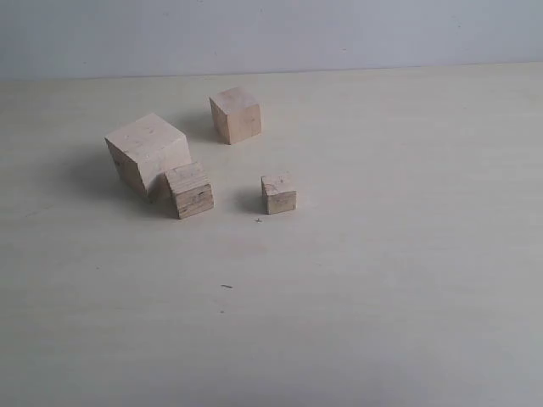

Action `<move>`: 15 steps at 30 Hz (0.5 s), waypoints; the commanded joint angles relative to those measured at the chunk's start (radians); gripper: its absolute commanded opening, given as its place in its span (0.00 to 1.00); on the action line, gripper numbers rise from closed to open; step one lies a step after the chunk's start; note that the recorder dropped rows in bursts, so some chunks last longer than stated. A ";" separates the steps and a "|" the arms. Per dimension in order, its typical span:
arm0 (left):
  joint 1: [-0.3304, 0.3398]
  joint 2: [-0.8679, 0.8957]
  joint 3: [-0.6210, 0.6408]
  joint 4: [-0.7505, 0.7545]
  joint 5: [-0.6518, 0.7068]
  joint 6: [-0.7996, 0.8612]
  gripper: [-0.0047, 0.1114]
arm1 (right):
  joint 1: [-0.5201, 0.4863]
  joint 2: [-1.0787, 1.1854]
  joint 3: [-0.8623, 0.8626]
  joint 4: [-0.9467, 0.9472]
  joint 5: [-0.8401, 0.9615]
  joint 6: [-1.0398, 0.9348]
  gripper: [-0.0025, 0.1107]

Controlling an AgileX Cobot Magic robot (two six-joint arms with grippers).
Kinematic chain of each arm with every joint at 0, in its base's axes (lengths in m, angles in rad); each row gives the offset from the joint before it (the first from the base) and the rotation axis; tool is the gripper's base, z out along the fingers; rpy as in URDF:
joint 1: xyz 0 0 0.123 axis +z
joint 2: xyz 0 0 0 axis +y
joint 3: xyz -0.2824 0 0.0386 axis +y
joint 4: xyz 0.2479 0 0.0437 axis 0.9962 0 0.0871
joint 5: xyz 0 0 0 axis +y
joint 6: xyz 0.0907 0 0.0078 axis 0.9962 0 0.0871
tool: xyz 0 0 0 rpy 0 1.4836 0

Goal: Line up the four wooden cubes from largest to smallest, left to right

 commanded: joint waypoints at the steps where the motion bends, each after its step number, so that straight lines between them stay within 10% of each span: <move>1: 0.001 -0.006 -0.001 -0.002 -0.003 -0.002 0.04 | -0.005 -0.006 0.004 -0.001 -0.002 0.002 0.03; 15: 0.001 -0.006 -0.001 -0.002 -0.003 -0.002 0.04 | -0.005 -0.006 0.004 0.014 -0.014 0.004 0.03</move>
